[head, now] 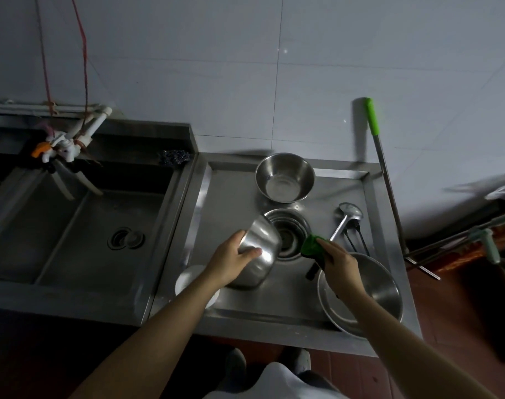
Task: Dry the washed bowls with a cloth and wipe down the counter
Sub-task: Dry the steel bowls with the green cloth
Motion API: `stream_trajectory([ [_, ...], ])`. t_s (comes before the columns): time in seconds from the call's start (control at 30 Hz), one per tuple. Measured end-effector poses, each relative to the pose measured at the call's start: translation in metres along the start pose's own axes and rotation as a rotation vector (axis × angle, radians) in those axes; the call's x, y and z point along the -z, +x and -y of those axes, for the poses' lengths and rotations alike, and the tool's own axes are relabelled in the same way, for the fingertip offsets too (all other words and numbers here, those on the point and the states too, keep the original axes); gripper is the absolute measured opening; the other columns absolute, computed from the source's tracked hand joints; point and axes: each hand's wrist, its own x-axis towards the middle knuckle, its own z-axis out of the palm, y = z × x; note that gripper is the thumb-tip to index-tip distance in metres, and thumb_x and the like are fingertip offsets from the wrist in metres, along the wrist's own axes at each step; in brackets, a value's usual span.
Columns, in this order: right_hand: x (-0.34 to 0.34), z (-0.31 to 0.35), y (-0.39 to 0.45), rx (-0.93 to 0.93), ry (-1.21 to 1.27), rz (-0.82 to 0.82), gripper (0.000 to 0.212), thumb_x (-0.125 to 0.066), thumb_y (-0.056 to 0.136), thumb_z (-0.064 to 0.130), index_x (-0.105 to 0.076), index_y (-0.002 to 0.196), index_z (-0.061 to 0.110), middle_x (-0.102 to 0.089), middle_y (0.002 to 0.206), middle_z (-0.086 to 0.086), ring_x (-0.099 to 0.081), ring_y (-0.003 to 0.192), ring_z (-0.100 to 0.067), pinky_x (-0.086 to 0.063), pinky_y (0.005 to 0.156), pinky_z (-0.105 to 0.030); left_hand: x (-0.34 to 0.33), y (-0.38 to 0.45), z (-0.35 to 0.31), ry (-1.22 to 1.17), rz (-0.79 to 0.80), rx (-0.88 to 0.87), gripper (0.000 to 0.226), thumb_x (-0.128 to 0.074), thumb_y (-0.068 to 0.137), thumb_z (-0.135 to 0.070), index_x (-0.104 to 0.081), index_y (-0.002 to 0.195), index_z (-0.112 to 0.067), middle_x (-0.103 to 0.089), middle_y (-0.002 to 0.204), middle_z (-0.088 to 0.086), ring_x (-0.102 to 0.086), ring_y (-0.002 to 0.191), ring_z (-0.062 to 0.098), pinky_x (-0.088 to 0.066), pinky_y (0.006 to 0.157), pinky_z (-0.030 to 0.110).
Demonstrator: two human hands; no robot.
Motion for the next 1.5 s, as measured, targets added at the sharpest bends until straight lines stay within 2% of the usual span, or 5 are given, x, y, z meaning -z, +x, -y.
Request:
stream_trajectory([
  [0.37, 0.004, 0.020, 0.001, -0.248, 0.099, 0.179, 0.029, -0.051, 0.100, 0.013, -0.065, 0.125, 0.019, -0.066, 0.100, -0.007, -0.060, 0.069, -0.008, -0.044, 0.049, -0.006, -0.032, -0.031, 0.003, 0.532, 0.073, -0.417, 0.016, -0.060, 0.093, -0.038, -0.066, 0.104, -0.028, -0.069, 0.099, -0.005, -0.063, 0.089, 0.016, -0.046, 0.070, 0.027],
  [0.57, 0.002, 0.031, 0.021, -0.422, 0.201, 0.360, 0.042, -0.058, 0.092, 0.060, -0.068, 0.095, 0.019, -0.071, 0.089, -0.012, -0.071, 0.081, -0.027, -0.060, 0.081, -0.042, -0.056, -0.034, 0.018, 0.764, -0.020, -0.637, 0.016, -0.057, 0.087, -0.041, -0.062, 0.101, -0.033, -0.072, 0.097, -0.011, -0.068, 0.089, 0.013, -0.051, 0.088, 0.037],
  [0.9, 0.004, 0.028, 0.046, -0.569, 0.175, 0.486, 0.021, -0.069, 0.089, 0.024, -0.064, 0.094, 0.005, -0.069, 0.077, -0.012, -0.068, 0.066, -0.022, -0.053, 0.048, -0.017, -0.071, -0.028, 0.025, 0.846, -0.231, -0.769, 0.007, -0.068, 0.083, -0.030, -0.067, 0.090, -0.028, -0.068, 0.082, -0.009, -0.061, 0.082, 0.018, -0.046, 0.093, 0.042],
  [1.17, -0.021, 0.036, 0.059, -0.538, 0.158, 0.385, 0.026, -0.069, 0.084, 0.024, -0.067, 0.085, -0.002, -0.070, 0.087, -0.020, -0.068, 0.084, -0.034, -0.058, 0.083, -0.042, -0.042, -0.008, 0.025, 0.598, -0.284, -0.308, 0.054, -0.044, 0.097, -0.060, -0.060, 0.133, -0.024, -0.056, 0.140, 0.001, -0.044, 0.135, 0.025, -0.027, 0.117, 0.047],
  [1.5, -0.107, 0.119, 0.083, -0.444, 0.153, 0.438, 0.030, -0.071, 0.088, 0.035, -0.073, 0.087, 0.005, -0.073, 0.086, -0.013, -0.070, 0.081, -0.025, -0.057, 0.081, -0.035, 0.092, 0.047, 0.085, -0.731, -0.265, 0.613, 0.035, -0.047, 0.091, 0.008, -0.060, 0.120, -0.008, -0.068, 0.105, 0.018, -0.067, 0.083, 0.029, -0.057, 0.053, 0.036],
])
